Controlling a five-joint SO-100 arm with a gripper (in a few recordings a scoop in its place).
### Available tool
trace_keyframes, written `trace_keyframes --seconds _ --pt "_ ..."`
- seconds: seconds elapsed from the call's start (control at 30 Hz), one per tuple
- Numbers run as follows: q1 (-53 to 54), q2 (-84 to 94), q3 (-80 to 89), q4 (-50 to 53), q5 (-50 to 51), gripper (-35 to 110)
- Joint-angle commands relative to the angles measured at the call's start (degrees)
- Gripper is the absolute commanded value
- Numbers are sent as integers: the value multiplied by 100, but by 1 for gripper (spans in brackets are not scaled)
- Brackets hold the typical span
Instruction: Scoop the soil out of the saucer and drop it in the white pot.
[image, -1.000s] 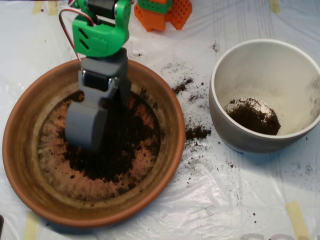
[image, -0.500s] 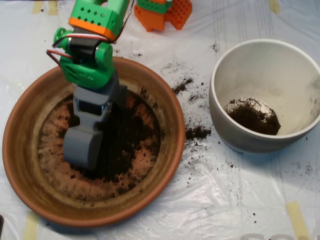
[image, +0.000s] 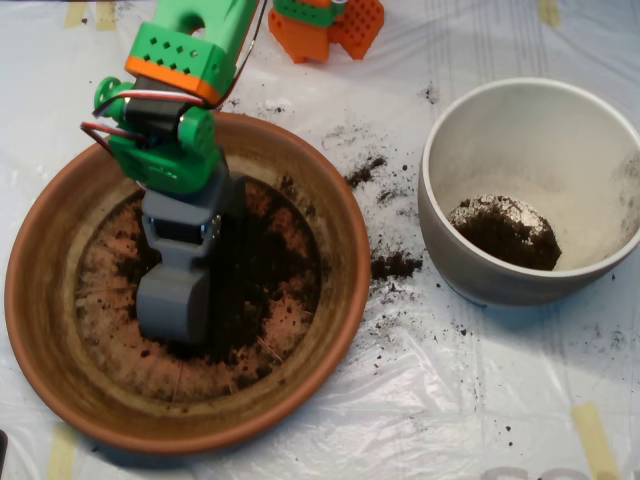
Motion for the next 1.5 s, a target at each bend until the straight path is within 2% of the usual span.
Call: trace_keyframes --seconds 0.0,0.37,0.63,0.83,0.9,1.2,1.47 --pt "202 149 -308 88 -114 42" --pt "246 176 -53 -176 -290 37" --pt "26 949 870 -1116 -396 37" --pt "-62 1143 1195 -1397 -378 34" --pt "-62 1169 1239 -1415 -360 25" --pt "-44 1239 1274 -1503 -290 1" --pt "-18 1600 1485 -1652 -431 0"
